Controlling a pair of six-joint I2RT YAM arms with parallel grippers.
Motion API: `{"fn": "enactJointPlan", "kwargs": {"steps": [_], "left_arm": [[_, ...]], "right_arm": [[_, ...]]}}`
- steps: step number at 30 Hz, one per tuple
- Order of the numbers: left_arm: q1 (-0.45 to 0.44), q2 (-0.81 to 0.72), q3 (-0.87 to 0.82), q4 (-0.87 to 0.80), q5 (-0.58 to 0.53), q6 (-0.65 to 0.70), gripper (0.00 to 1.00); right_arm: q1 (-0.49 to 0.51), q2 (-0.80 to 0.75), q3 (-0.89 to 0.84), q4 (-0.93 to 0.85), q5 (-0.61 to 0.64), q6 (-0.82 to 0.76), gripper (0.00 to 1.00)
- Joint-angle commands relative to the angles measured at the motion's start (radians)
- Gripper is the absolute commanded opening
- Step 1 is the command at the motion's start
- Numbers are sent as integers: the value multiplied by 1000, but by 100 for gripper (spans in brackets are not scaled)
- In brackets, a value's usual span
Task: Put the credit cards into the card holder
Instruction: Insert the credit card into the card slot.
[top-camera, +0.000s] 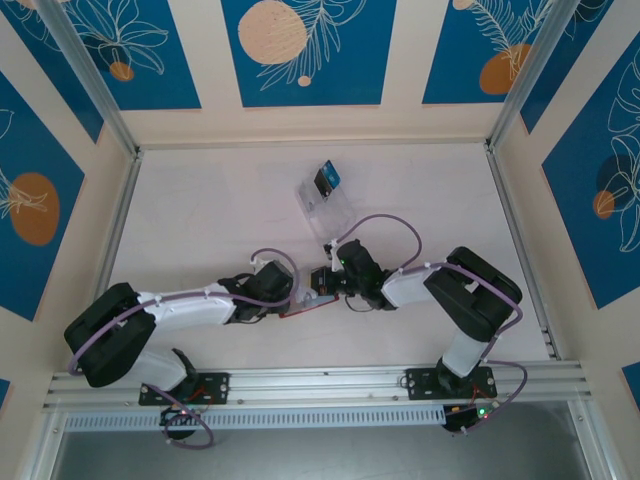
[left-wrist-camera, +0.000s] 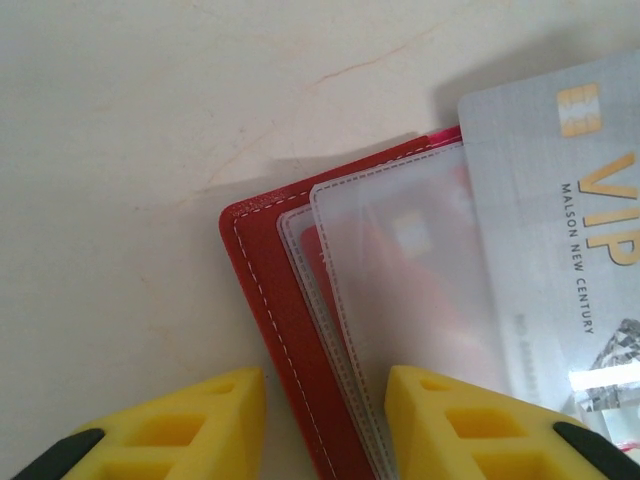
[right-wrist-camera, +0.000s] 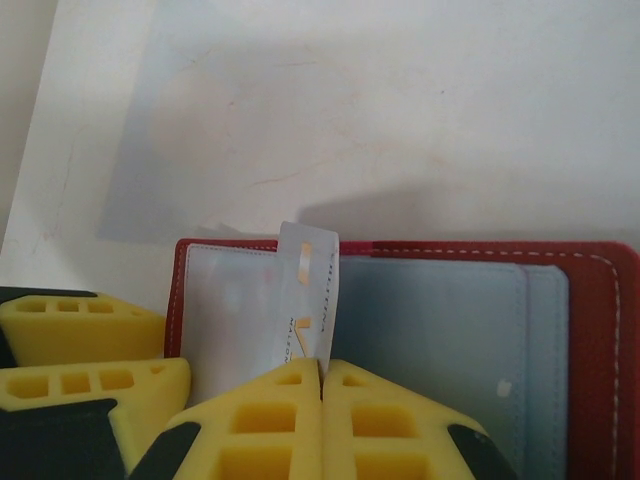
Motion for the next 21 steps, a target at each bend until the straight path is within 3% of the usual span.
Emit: {"fn": "enactJointPlan", "kwargs": {"steps": [1,21], "left_arm": [[-11,26,-7,-81,-7,-1,37],[-11,30,-6,-77,-3,-1,37]], "right_arm": [[13,-5,-24,-86,-4,-16,0],[23,-1,-26,-124,-31,-33,0]]}}
